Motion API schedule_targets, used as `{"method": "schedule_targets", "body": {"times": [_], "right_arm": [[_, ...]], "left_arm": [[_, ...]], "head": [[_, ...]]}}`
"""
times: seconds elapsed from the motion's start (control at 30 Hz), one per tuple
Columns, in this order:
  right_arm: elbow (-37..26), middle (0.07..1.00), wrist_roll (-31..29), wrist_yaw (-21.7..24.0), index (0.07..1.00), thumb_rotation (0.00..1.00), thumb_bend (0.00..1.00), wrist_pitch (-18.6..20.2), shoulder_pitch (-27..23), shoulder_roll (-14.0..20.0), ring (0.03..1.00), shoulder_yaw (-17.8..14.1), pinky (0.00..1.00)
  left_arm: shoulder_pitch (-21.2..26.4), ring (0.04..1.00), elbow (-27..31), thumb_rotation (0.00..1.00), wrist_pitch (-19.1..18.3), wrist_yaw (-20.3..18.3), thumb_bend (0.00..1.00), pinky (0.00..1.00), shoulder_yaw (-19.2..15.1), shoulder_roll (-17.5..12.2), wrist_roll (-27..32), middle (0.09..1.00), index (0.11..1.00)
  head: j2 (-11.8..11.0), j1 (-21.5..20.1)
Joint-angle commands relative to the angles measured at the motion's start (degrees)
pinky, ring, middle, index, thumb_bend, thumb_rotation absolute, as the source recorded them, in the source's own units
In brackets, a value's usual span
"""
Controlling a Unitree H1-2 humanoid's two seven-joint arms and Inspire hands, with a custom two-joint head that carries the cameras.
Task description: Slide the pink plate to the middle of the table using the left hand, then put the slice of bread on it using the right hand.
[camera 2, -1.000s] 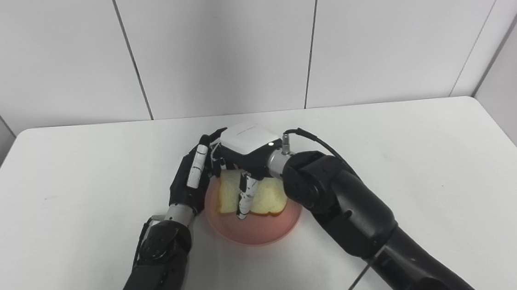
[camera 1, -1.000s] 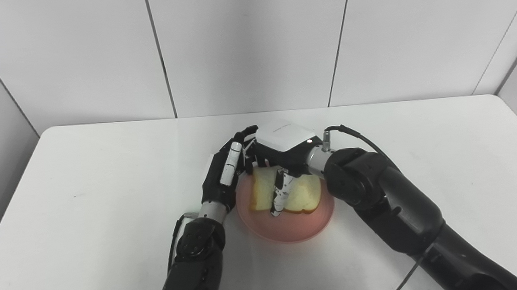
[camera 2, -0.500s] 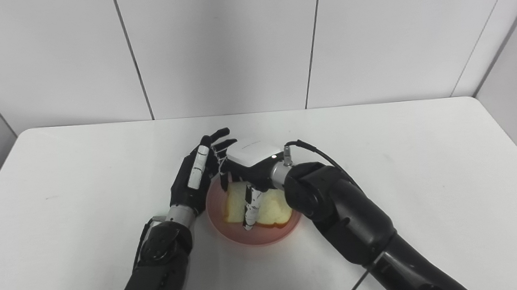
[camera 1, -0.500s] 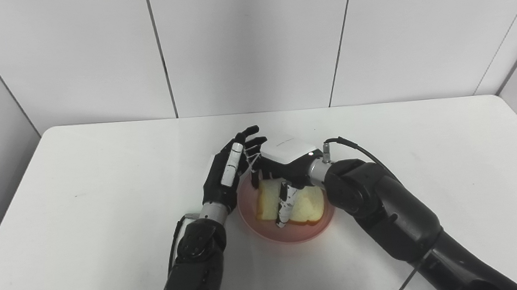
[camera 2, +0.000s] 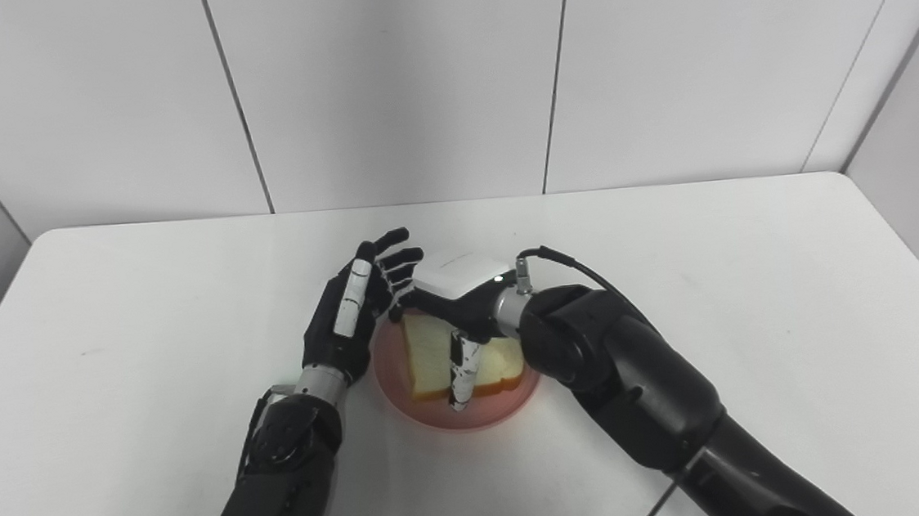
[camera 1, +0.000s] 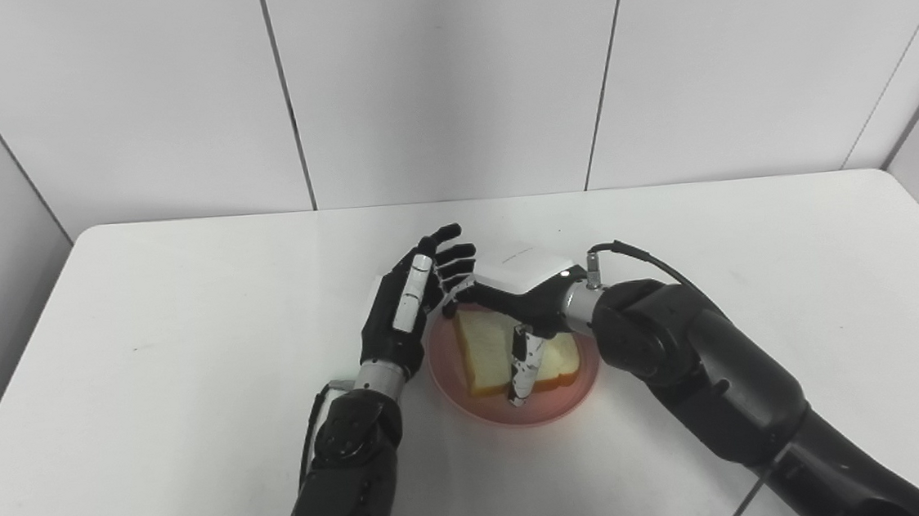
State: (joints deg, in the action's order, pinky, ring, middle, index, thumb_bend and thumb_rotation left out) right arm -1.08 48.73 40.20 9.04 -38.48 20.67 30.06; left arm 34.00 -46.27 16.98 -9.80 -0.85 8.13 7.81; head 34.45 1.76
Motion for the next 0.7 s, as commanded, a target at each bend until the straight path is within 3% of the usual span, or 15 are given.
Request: {"method": "schedule_targets", "body": {"times": [0.0,0.33,0.67], "right_arm": [[-2.62,0.864,-0.32,0.33,0.765,0.16,1.0,-0.25,-1.72,0.76,0.884,-1.23,0.81],[-7.69,0.892,1.03,6.92,0.784,0.24,1.0,2.21,-2.85,1.97,0.924,-1.67,0.9],[-16.79,0.913,3.33,14.43,0.771,0.25,1.0,4.87,-2.41,2.29,0.932,-3.55,0.88]], "left_arm": [[-5.22,0.68,-3.79,0.8,-3.76,-0.19,0.75,0.67,-0.24,-0.17,0.51,0.682,0.72],[-5.02,0.689,-3.72,0.81,-3.89,-0.23,0.74,0.66,-0.04,-0.52,0.16,0.689,0.731],[-5.14,0.699,-2.92,0.81,-4.19,-0.72,0.74,0.66,0.1,-0.8,0.18,0.7,0.733]], "head": [[-0.01,0.07],[-0.11,-0.32],[-0.08,-0.65]]}}
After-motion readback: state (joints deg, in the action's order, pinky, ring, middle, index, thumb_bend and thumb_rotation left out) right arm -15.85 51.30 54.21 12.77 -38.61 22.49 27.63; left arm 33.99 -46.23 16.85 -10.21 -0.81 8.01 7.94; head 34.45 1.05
